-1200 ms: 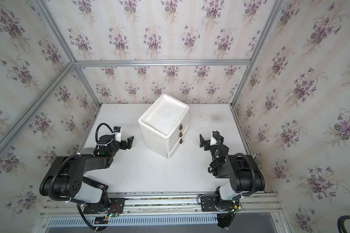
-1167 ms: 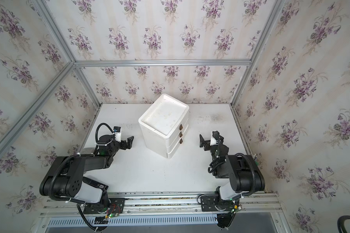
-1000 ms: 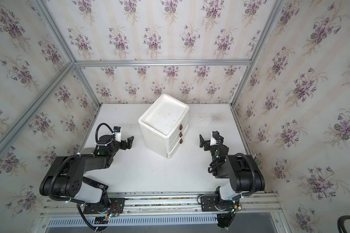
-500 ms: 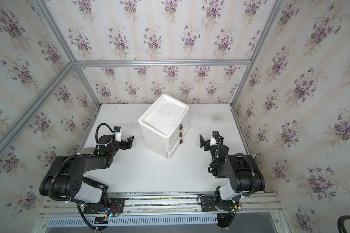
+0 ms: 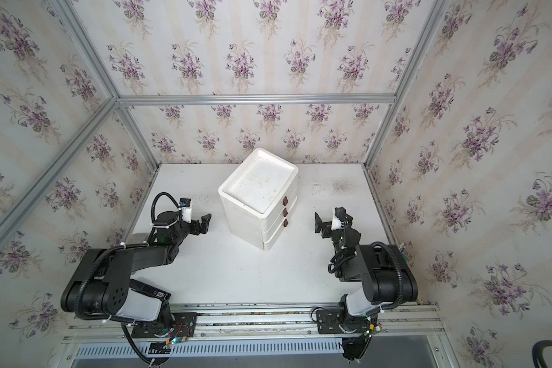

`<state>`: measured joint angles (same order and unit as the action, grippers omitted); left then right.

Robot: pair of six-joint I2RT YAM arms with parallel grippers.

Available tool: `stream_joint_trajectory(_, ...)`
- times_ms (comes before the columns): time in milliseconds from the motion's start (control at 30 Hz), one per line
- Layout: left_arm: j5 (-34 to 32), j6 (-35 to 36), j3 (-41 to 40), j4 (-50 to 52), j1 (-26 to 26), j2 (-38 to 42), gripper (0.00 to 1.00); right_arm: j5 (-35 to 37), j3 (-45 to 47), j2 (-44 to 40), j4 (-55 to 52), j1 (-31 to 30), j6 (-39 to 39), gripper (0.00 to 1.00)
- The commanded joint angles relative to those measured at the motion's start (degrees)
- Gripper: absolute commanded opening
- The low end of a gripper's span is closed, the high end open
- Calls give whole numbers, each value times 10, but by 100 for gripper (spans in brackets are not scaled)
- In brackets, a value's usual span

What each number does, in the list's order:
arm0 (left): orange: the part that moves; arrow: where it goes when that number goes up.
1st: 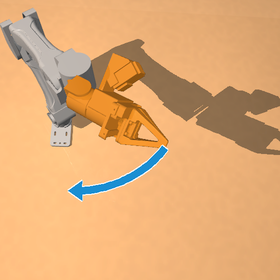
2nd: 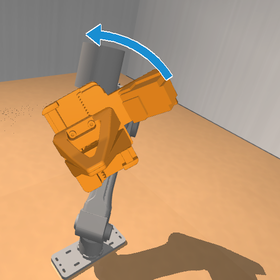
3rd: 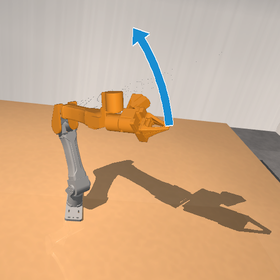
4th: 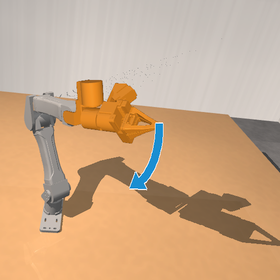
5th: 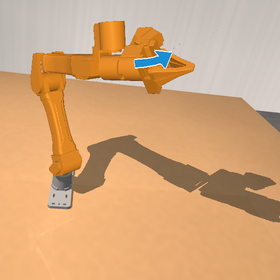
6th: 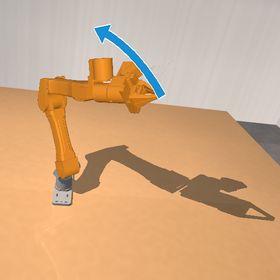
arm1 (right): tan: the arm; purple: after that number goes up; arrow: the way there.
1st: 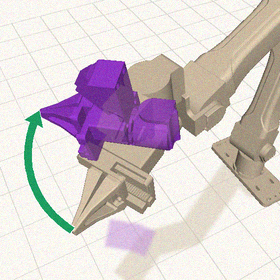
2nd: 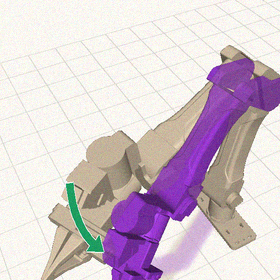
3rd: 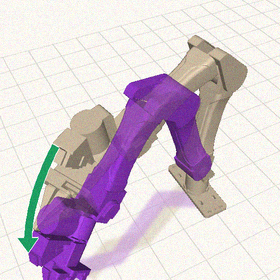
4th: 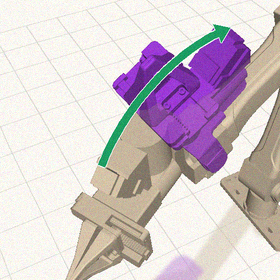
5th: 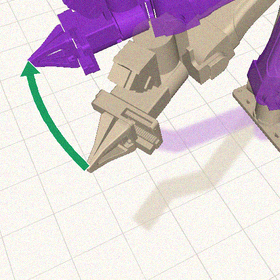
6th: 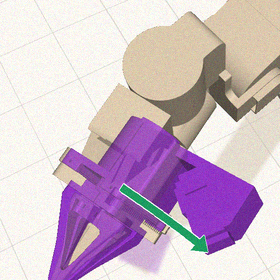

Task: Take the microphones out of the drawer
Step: Open the drawer in the storage box.

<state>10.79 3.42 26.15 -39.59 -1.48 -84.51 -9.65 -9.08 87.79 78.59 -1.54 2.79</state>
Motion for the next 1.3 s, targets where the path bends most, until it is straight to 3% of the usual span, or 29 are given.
stream_joint_trajectory(0, -55, -17, 45, 89, 1, 9, 99, 0, -1, 0, 11, 0, 6, 100)
stream_joint_trajectory(133, -114, -35, 99, 190, -6, 16, 99, 0, -1, 0, 10, 0, 6, 100)
stream_joint_trajectory(300, -198, -81, 95, 200, -11, 76, 99, 0, -1, -1, 10, 0, 6, 100)
stream_joint_trajectory(467, -343, -157, 150, 300, -59, 110, 99, 0, -1, 0, 10, 0, 6, 100)
stream_joint_trajectory(533, -357, -172, 188, 353, -73, 110, 99, 0, -1, -1, 10, -1, 6, 100)
stream_joint_trajectory(800, -317, -196, 346, 577, -119, 127, 99, 4, 1, -1, 11, 0, 5, 100)
stream_joint_trajectory(1000, -237, -154, 435, 682, -127, 158, 99, 98, -10, 3, 2, -1, -35, 100)
stream_joint_trajectory(1067, -190, -118, 469, 707, -127, 154, 99, 105, -45, 3, -73, -1, -35, 100)
stream_joint_trajectory(1267, -20, -37, 567, 774, -128, 122, 99, 99, -35, 4, -50, -1, -32, 100)
